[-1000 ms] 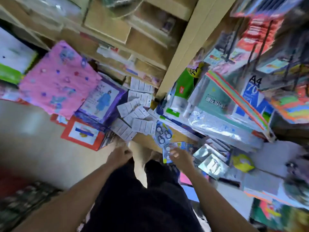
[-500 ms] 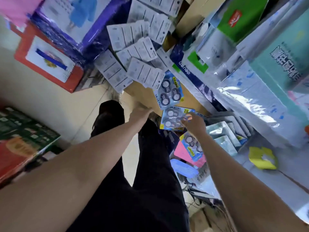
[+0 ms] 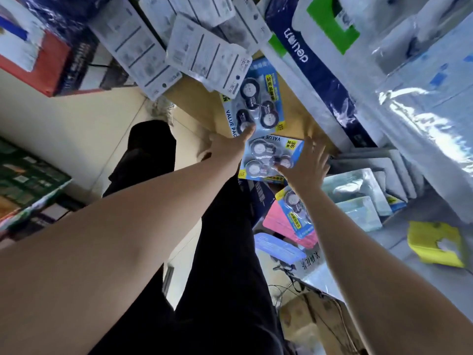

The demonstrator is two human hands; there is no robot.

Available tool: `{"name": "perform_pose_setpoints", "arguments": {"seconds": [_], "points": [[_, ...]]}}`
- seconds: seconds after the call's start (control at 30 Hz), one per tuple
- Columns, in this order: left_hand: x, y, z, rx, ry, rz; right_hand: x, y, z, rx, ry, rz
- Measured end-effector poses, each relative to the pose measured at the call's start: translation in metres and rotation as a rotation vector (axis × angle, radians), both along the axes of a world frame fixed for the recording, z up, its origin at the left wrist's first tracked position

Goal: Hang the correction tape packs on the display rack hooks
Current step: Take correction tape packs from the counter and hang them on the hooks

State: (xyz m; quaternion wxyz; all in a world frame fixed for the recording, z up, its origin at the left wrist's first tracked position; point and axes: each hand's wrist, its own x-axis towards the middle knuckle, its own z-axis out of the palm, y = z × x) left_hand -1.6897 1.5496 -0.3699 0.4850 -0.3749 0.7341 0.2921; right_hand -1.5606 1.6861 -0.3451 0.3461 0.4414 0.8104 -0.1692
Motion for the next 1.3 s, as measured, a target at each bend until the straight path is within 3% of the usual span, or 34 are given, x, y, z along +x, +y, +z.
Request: {"name": "perform_pose_setpoints", "arguments": {"seconds": [0.23, 0.5, 0.8, 0.87, 1.1, 1.3], "points": [[-0.012, -0.053, 0.018, 0.173, 0.100, 0.096, -0.001, -0.011, -0.004, 0.001, 0.081, 0.051], [-0.028, -0.091, 0.022, 0.306, -0.139, 0.162, -0.023, -0.035, -0.008, 0.098, 0.182, -0.276], [-0.055, -0.126, 0.030, 0.253, 0.110, -0.024, -0.049, -0.043, -0.018, -0.027, 0.567, -0.484], [-0.061, -0.134, 0.034, 0.258, 0.136, -0.066, -0.042, -0.055, -0.014, 0.018, 0.564, -0.552], [-0.083, -0.146, 0.046, 0.307, 0.241, -0.319, -0.029, -0.115, -0.011, 0.036, 0.256, -0.787], [-0.125, -0.160, 0.050, 0.289, 0.288, -0.555, -0.049, -0.125, -0.013, 0.007, 0.304, -0.945]]}}
